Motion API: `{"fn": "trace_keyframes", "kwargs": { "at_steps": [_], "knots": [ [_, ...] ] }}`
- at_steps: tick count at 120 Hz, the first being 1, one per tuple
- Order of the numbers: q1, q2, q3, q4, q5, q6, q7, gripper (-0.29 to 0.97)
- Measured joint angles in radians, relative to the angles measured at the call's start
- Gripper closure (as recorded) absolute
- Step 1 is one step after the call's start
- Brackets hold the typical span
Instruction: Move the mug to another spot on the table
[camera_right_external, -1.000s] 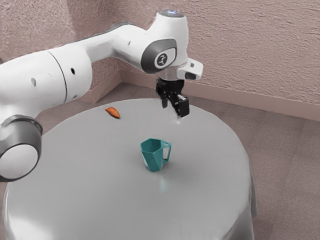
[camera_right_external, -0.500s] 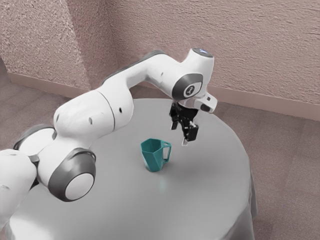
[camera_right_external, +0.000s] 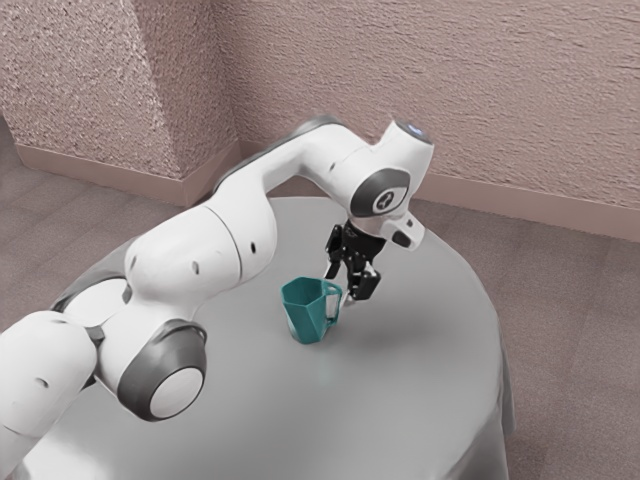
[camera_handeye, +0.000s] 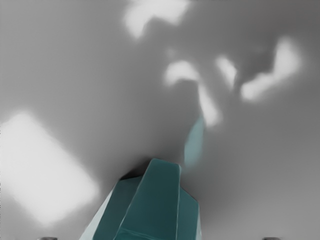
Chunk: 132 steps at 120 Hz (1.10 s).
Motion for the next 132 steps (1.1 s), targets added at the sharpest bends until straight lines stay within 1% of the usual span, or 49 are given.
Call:
{"fn": "trace_keyframes", "kwargs": {
  "at_steps": [18, 62, 106, 132],
  "knots": [
    [0.000, 0.014, 0.000, -0.002, 0.006, 0.017, 0.022, 0.24],
    [0.007, 0.037, -0.015, -0.003, 0.008, 0.023, 0.059, 0.34],
    [0.010, 0.036, -0.018, -0.003, 0.008, -0.045, 0.073, 0.41],
    [0.025, 0.037, -0.013, -0.005, 0.009, -0.043, 0.102, 0.52]
  ]
}}
